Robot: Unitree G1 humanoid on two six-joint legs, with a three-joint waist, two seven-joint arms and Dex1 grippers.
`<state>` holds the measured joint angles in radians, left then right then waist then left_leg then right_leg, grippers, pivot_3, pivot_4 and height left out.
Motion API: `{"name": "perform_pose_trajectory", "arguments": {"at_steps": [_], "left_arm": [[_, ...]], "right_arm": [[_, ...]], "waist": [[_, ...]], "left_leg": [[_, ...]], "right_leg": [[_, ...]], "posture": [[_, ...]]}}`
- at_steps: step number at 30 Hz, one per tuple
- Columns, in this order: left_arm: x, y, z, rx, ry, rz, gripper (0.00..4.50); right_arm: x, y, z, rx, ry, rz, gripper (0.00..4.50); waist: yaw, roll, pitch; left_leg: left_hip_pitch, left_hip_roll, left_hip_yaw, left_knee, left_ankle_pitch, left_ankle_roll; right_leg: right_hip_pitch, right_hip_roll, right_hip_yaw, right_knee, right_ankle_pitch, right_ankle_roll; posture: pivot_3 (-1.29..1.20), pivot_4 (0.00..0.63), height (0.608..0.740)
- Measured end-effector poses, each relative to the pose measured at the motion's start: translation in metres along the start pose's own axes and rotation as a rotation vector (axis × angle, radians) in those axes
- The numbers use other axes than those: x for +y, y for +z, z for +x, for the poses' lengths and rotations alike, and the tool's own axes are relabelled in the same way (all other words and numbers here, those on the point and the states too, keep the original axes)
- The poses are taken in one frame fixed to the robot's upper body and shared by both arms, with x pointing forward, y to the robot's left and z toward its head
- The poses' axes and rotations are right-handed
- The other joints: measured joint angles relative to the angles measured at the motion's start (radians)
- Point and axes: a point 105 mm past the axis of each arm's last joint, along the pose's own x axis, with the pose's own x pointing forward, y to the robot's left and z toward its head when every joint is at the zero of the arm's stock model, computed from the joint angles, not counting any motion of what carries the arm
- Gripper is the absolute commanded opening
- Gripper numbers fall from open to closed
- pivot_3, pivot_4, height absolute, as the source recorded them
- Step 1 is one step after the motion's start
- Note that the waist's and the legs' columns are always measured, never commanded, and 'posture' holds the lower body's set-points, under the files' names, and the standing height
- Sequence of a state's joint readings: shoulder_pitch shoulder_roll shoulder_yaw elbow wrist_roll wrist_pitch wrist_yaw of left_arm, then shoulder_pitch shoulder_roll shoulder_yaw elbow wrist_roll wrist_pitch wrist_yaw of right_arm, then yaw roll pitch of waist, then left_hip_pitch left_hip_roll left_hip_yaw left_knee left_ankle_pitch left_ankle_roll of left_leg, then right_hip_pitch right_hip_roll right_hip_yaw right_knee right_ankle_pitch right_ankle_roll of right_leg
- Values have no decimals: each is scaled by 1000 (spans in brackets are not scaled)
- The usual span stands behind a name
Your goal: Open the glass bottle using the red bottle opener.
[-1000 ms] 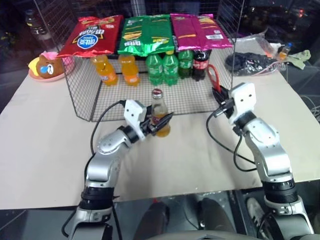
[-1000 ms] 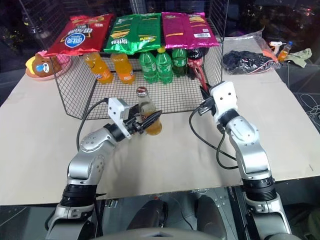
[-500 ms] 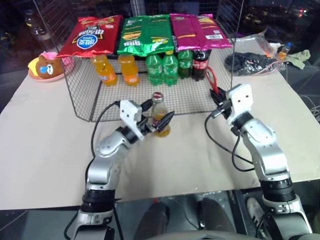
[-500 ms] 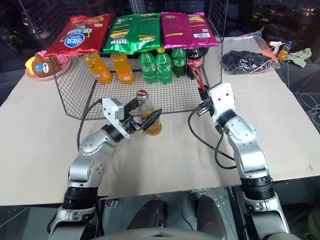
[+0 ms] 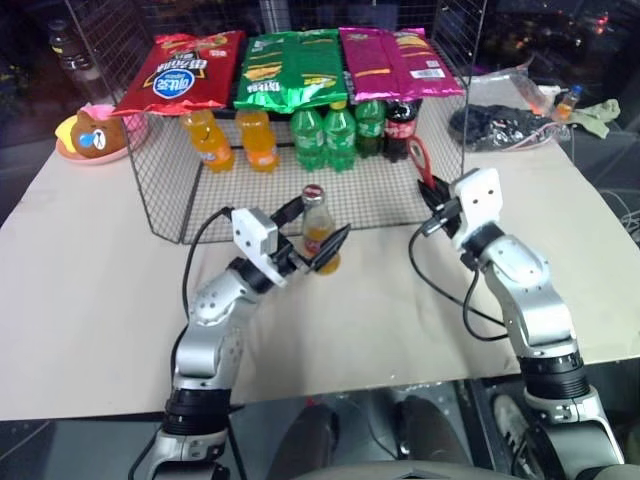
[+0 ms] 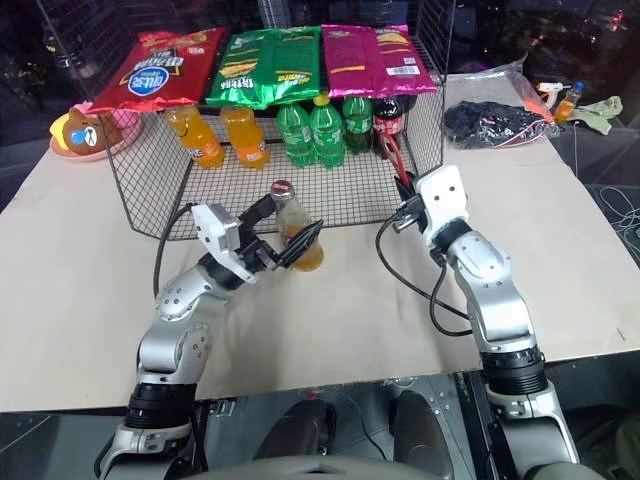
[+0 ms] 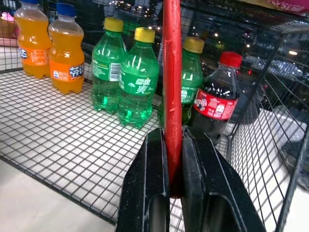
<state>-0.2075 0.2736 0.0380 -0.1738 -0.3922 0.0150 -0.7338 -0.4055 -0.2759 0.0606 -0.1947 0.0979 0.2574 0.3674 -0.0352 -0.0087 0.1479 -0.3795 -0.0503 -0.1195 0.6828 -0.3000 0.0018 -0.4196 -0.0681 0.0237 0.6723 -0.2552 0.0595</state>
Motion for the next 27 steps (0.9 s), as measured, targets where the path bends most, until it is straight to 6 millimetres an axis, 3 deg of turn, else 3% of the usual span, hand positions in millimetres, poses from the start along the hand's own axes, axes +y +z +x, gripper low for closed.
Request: {"name": "perform_pose_trajectory", "arguments": {"at_steps": [10,12,16,17,27], "left_arm": [[3,-5,-1,-6,23,5,4465],[3,-4,0,-18,32,-7,3946],[4,-4,0,-25,40,-12,2176],[7,-2,-1,-30,46,-4,2006],[6,-2,-1,-28,37,-2,2009]], "right_arm": [[0,1,3,1,20,-5,0],[0,1,3,0,20,-5,0],[0,2,4,-5,20,-5,0],[0,2,5,-8,20,-4,0],[1,4,7,-19,28,-14,0]], "waist": [[0,0,0],[0,0,0],[0,0,0],[0,0,0],[0,0,0]], "left_leg": [[0,0,0,0,0,0],[0,0,0,0,0,0],[0,0,0,0,0,0],[0,0,0,0,0,0],[0,0,0,0,0,0]], "right_leg": [[0,0,0,0,0,0],[0,0,0,0,0,0],[0,0,0,0,0,0],[0,0,0,0,0,0],[0,0,0,0,0,0]], "posture": [[0,150,740],[0,150,740],[0,150,740],[0,150,740],[0,150,740]]}}
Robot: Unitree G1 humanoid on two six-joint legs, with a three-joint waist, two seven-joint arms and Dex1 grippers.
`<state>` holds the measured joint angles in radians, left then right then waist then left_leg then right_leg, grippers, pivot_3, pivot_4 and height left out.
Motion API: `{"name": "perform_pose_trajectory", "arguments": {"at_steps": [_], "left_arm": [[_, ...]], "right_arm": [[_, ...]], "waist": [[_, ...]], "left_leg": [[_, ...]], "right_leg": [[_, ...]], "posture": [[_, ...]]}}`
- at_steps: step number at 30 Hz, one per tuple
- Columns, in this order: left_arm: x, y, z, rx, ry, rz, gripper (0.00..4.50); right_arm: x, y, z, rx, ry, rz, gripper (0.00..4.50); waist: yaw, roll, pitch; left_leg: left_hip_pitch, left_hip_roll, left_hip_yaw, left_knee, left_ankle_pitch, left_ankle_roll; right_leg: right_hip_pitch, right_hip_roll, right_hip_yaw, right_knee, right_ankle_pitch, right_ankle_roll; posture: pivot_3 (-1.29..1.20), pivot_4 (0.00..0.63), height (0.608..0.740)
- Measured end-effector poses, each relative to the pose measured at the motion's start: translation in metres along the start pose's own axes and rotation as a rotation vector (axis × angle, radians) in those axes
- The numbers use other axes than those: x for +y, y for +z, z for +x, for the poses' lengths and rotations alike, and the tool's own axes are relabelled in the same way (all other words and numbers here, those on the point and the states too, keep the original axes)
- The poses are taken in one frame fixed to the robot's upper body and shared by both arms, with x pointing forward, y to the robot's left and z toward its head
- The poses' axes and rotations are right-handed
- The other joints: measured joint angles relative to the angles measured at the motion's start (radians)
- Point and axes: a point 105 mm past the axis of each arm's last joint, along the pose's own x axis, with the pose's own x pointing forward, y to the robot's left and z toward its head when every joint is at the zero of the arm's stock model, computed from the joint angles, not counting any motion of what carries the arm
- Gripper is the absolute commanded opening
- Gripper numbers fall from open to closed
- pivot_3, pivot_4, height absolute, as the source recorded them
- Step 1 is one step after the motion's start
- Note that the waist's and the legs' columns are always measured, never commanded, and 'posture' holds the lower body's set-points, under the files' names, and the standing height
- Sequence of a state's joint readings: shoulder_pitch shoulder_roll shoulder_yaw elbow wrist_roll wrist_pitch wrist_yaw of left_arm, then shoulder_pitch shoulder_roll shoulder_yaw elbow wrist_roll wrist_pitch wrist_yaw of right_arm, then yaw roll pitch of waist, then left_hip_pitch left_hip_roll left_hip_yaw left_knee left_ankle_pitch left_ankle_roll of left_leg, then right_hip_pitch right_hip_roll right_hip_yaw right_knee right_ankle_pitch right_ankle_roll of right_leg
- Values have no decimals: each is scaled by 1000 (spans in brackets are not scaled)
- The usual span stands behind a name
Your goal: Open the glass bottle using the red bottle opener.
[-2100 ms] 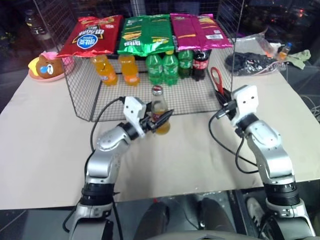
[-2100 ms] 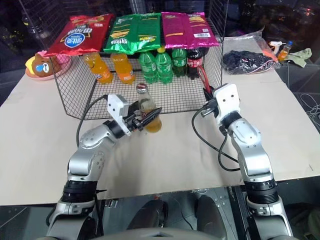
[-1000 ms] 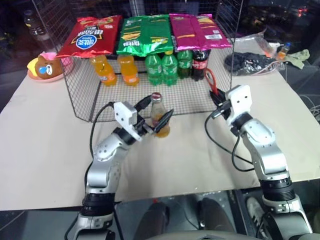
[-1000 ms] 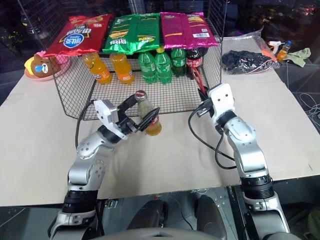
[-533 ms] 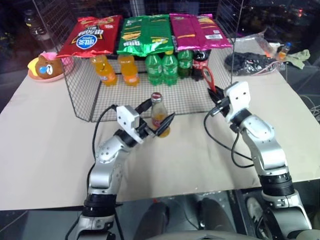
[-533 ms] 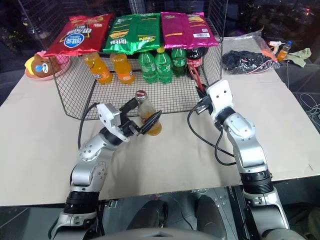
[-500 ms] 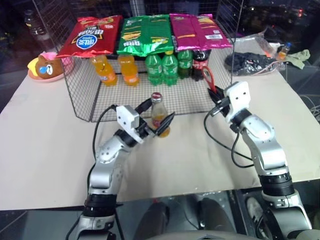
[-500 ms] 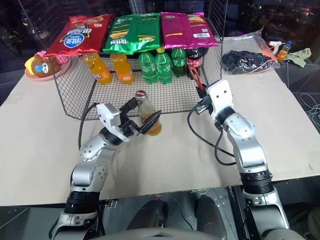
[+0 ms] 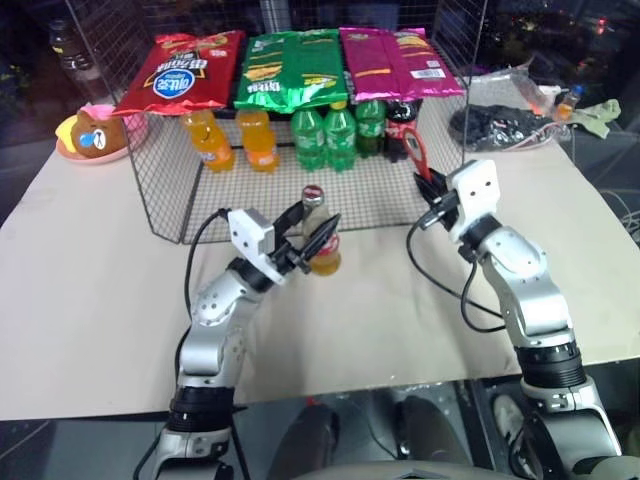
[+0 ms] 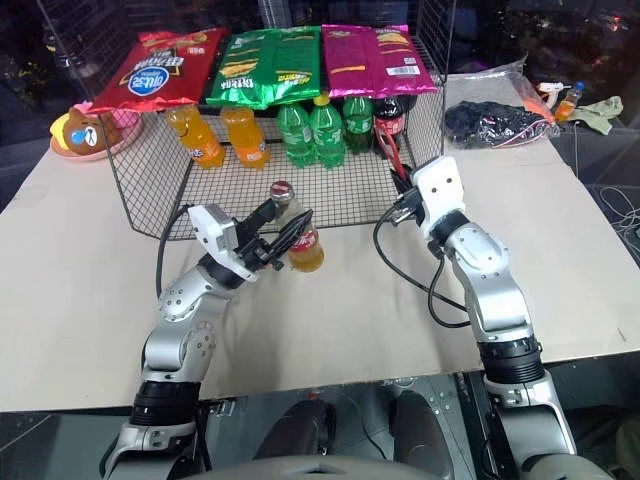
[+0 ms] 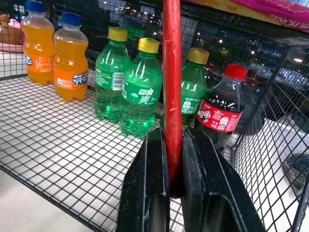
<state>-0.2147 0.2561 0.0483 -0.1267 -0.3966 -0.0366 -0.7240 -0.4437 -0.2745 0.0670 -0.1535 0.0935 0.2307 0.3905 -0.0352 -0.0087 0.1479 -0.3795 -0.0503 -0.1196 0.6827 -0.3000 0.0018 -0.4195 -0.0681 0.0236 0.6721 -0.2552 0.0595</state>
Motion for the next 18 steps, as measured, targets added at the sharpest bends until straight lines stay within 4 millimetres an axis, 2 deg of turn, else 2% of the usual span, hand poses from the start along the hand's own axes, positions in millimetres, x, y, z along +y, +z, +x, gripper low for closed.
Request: {"name": "perform_pose_trajectory", "arguments": {"at_steps": [2,6,11,15,18], "left_arm": [[0,0,0,2,-1,3,2009],[0,0,0,3,-3,7,2009],[-1,-1,1,2,-7,9,2009],[0,-2,2,4,-8,9,2009],[-1,-2,3,4,-11,9,2009]], "right_arm": [[7,1,2,-5,28,-23,0],[42,6,9,-45,156,-123,0],[71,14,9,-119,257,-258,0],[84,15,9,-164,304,-335,0],[85,16,11,-186,306,-396,0]], "waist": [[-1,0,0],[-2,0,0],[0,0,0],[0,0,0],[0,0,0]], "left_leg": [[0,0,0,0,0,0],[0,0,0,0,0,0],[0,0,0,0,0,0],[1,0,0,0,0,0],[1,0,0,0,0,0]], "right_leg": [[0,0,0,0,0,0],[0,0,0,0,0,0],[0,0,0,0,0,0],[0,0,0,0,0,0],[1,0,0,0,0,0]], "posture": [[0,150,740],[0,150,740],[0,150,740],[0,150,740],[0,150,740]]}}
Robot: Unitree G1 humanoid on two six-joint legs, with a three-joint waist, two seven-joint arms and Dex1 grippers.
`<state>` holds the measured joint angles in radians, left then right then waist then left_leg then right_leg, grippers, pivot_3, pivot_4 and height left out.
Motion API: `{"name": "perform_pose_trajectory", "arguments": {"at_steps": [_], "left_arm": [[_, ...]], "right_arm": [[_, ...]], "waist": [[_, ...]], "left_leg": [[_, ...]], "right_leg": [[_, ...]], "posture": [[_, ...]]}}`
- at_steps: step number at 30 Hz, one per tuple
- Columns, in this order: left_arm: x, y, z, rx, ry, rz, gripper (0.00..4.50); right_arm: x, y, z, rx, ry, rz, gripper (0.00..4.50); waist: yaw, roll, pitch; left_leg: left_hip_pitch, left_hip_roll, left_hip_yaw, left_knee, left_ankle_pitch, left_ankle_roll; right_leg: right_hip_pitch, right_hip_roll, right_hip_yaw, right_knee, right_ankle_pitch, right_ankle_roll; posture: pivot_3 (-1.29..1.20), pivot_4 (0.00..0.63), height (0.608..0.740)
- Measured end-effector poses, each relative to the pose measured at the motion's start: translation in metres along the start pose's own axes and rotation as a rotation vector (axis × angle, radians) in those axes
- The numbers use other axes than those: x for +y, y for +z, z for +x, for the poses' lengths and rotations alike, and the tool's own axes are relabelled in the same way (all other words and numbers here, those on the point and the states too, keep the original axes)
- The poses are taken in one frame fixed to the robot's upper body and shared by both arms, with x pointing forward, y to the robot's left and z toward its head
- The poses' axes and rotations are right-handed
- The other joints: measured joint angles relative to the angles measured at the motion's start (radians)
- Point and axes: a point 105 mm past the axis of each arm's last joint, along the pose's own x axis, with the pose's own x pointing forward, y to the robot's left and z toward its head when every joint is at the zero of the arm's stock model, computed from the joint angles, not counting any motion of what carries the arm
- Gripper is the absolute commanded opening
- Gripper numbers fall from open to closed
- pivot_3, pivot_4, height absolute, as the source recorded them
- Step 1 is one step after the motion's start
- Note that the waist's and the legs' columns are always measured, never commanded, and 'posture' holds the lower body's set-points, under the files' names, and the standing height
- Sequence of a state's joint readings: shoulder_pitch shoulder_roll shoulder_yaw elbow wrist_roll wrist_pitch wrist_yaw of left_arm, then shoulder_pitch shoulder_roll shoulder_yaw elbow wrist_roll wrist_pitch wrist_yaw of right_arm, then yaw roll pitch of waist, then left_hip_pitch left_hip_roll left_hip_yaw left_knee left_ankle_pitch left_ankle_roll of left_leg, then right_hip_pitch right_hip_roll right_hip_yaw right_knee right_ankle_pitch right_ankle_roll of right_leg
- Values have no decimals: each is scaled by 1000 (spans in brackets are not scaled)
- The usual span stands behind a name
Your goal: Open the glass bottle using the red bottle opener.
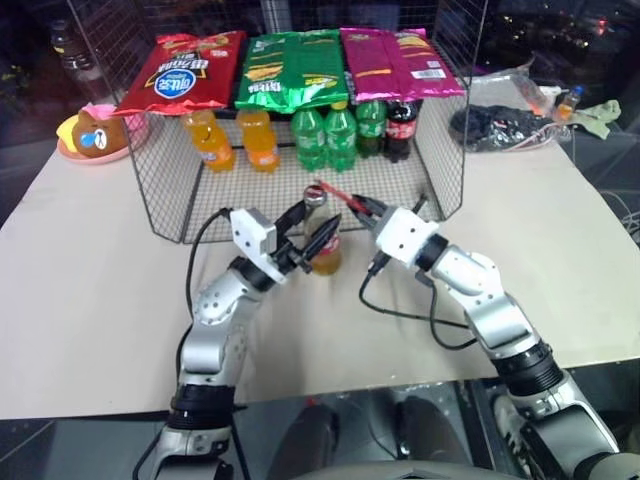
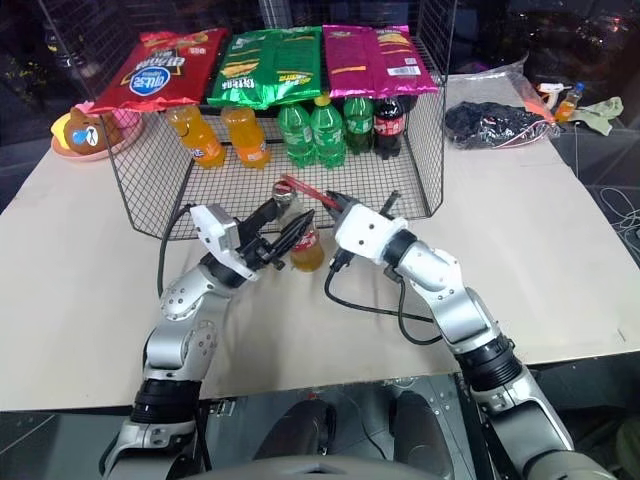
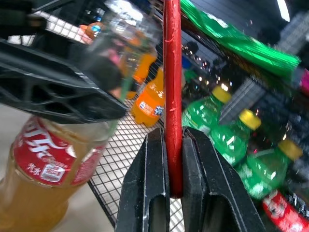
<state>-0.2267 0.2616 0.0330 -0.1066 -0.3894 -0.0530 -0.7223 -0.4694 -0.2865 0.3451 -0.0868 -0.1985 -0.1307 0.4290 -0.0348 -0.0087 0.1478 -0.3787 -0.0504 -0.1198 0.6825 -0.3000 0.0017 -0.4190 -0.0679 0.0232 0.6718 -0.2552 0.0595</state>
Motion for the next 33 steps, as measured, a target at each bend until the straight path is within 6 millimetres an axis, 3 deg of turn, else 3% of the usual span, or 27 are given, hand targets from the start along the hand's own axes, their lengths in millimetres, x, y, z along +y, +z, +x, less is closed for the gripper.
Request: {"name": "perform_pose_trajectory", "arguments": {"at_steps": [18,24,33], "left_arm": [[0,-4,5,4,-2,-24,2009],[1,-7,5,16,2,-32,2009],[2,-8,6,15,3,-36,2009]], "right_arm": [[4,-15,8,-110,-112,-280,0],[6,-21,12,-152,-133,-333,0],[11,-24,18,-190,-161,-270,0]], "waist": [[4,0,0],[4,0,-1],[3,0,-1]], "left_leg": [[6,-1,1,0,0,0],[17,0,3,-5,0,0],[18,1,3,-5,0,0]], "right_leg": [[6,0,0,0,0,0],[15,1,3,-2,0,0],[15,2,3,-2,0,0]], "posture": [[0,150,740],[0,150,740],[0,150,740]]}}
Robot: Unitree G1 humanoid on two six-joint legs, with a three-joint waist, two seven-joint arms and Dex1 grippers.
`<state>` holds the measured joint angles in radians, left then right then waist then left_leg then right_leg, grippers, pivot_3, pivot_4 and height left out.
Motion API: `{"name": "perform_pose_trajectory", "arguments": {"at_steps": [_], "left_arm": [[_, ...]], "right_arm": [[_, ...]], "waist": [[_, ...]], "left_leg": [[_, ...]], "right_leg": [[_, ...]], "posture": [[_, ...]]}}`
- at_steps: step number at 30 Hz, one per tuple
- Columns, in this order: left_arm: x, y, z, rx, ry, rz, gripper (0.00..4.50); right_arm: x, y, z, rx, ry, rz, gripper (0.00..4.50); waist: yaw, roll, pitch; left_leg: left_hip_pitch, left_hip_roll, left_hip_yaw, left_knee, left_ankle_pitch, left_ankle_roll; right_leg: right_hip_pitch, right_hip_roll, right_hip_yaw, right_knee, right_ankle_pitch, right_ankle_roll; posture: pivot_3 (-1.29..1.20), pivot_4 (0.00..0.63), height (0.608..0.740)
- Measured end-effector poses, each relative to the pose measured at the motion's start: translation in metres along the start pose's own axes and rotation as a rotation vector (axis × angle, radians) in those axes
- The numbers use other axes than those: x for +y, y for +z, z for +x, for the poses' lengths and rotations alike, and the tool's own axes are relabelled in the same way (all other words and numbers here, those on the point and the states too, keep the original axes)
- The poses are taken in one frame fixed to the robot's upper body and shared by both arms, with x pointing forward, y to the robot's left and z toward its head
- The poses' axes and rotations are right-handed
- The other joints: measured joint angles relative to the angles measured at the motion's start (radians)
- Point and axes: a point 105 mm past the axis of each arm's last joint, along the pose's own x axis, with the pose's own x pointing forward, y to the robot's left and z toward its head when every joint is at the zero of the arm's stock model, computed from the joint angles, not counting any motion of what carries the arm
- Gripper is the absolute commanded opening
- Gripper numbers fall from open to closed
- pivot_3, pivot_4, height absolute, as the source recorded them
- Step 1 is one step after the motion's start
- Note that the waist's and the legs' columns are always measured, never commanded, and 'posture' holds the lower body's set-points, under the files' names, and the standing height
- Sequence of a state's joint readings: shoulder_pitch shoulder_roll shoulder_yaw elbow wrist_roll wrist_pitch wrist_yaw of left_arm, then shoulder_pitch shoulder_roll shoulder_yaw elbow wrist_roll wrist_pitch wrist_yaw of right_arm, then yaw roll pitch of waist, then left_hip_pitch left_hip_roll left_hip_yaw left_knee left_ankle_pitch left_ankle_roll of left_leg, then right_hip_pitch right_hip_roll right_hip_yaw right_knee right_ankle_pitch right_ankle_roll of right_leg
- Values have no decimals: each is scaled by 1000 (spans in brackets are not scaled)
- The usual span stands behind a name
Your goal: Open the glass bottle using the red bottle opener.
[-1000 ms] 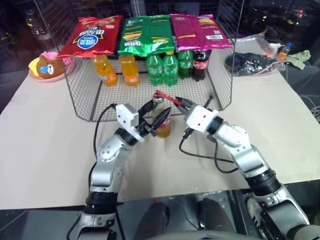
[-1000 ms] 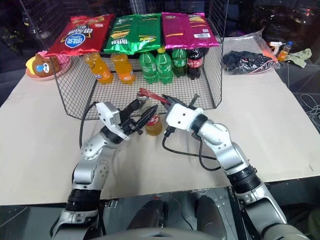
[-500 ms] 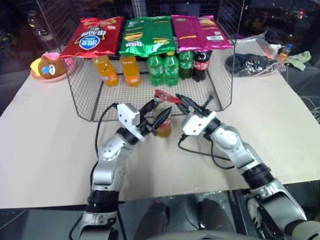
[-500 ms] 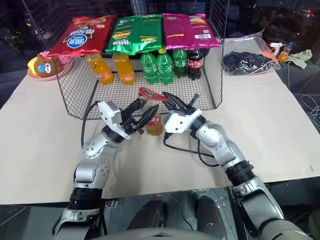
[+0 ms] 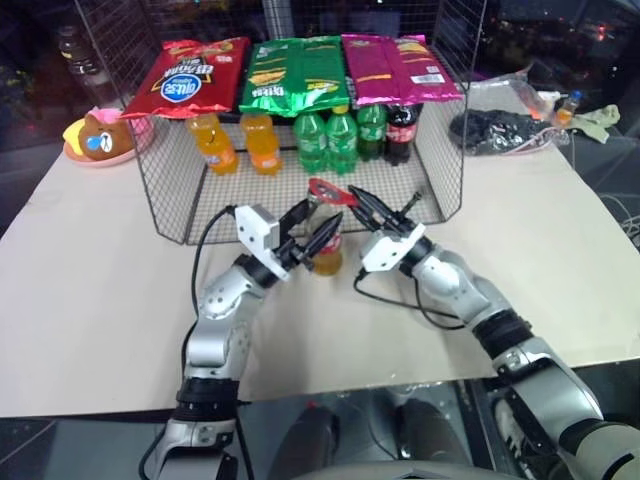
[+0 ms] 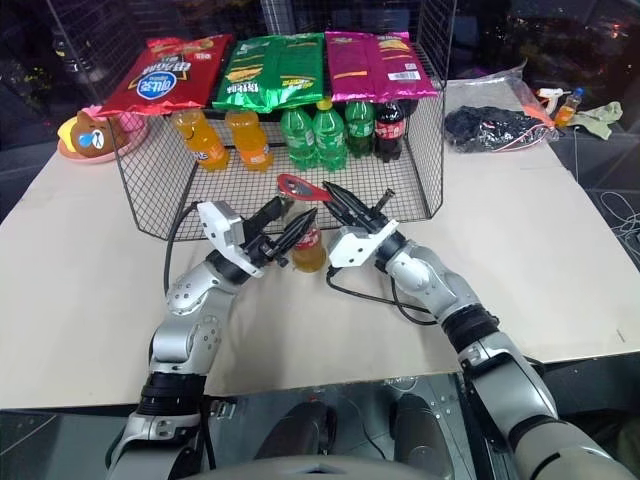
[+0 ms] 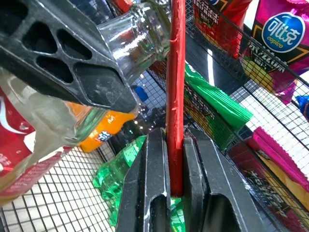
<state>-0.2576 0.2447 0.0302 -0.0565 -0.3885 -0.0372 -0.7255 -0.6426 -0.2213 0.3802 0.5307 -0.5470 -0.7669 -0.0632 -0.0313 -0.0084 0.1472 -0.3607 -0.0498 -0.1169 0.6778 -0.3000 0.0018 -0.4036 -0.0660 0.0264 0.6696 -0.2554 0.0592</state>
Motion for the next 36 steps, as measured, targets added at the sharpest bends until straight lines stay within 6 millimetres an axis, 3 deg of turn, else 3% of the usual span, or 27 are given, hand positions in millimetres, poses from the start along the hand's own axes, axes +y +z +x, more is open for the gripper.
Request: {"name": "perform_pose_trajectory", "arguments": {"at_steps": [6,15,26,36], "left_arm": [[0,-1,0,1,-5,0,2009],[0,-1,-1,-2,-6,1,2009],[0,-1,1,-6,-8,-3,2009],[-1,0,4,-16,-10,-5,2009]], "right_arm": [[7,0,0,2,5,130,0],[8,0,-1,-2,16,155,0],[-11,-8,0,-47,69,-94,0],[-31,-13,2,-81,115,-195,0]], "waist": [[0,0,0],[0,1,0],[2,1,-1],[2,1,-1]], "left_leg": [[0,0,0,0,0,0],[1,0,0,0,0,0],[1,0,0,-1,0,0],[1,0,0,-5,0,0]], "right_leg": [[0,0,0,0,0,0],[1,0,0,0,0,0],[1,0,0,-1,0,0],[1,0,0,-6,0,0]], "posture": [[0,150,740],[0,150,740],[0,150,740],[0,150,740]]}}
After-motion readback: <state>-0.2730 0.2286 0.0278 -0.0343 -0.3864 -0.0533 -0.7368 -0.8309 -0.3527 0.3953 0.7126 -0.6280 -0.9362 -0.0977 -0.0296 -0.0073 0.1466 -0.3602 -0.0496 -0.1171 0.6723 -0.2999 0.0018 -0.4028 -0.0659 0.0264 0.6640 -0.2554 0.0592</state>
